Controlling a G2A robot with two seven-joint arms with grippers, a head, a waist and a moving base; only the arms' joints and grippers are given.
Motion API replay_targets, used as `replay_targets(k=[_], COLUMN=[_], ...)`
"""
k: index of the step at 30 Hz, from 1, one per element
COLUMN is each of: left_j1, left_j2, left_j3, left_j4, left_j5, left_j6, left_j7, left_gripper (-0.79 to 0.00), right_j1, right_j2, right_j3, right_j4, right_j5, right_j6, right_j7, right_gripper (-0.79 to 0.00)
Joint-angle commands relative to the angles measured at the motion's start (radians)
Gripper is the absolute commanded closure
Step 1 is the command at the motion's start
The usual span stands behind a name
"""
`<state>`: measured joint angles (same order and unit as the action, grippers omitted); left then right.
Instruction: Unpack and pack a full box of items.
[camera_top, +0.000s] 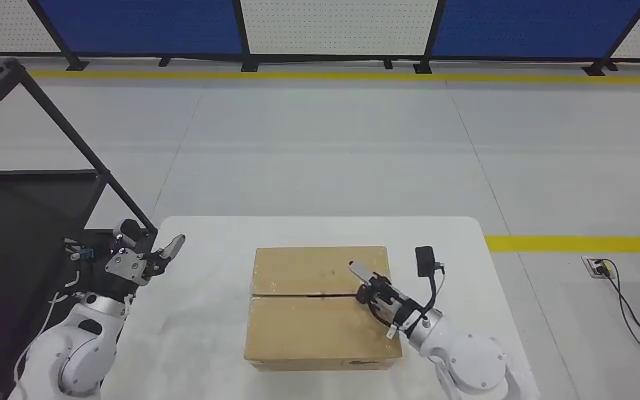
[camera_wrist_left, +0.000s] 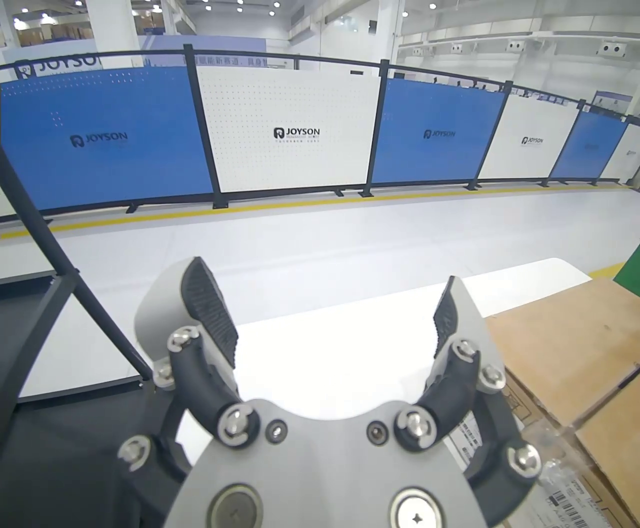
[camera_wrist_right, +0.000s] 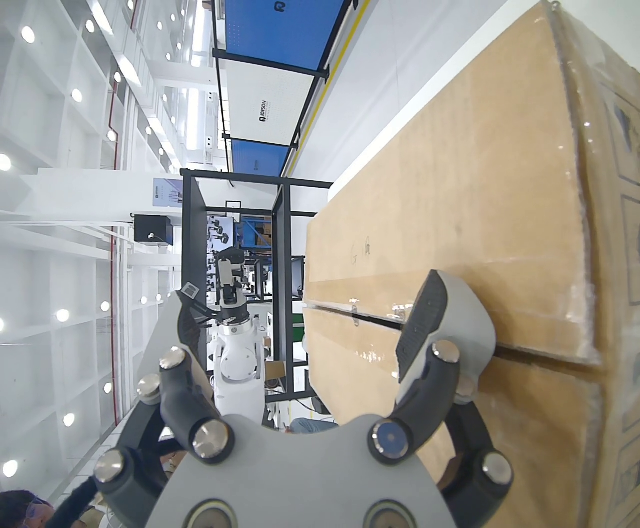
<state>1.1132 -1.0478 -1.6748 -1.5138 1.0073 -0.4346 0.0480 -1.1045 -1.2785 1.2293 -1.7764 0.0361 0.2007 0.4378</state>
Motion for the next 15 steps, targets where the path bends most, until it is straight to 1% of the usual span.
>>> replay_targets(k=[1,3,8,13,15], left_j1=[0.000,0.000,0.034,0.097,0.125], left_j2=[0.000,0.000,0.001,0.005,0.006], left_j3=[0.000,0.000,-0.006,-0.030,-0.041], left_j4=[0.000,0.000,-0.022,-0.044,-0.055], left_j5=[0.000,0.000,-0.013,-0.024,-0.017], left_j6=[0.000,0.000,-0.019,-0.085,-0.098], left_j7=[0.000,0.000,0.004,0.029,0.046], left_gripper=[-0.785,-0.785,-0.785,-0.785,-0.785], right_j1=[-0.006,-0.010,-0.012,-0.003,0.002], right_j2=[0.000,0.001,0.000,-0.002,-0.003], right_j3=[0.000,0.000,0.000,-0.003,-0.005], right_j4=[-0.010,-0.015,-0.015,0.003,0.012], right_j5=[-0.005,-0.007,-0.006,0.003,0.010], right_j6=[-0.001,-0.001,0.007,0.007,0.006], right_j7=[-0.004,-0.006,-0.014,-0.019,-0.019], right_gripper=[-0.785,-0.785,-0.785,-0.785,-0.785])
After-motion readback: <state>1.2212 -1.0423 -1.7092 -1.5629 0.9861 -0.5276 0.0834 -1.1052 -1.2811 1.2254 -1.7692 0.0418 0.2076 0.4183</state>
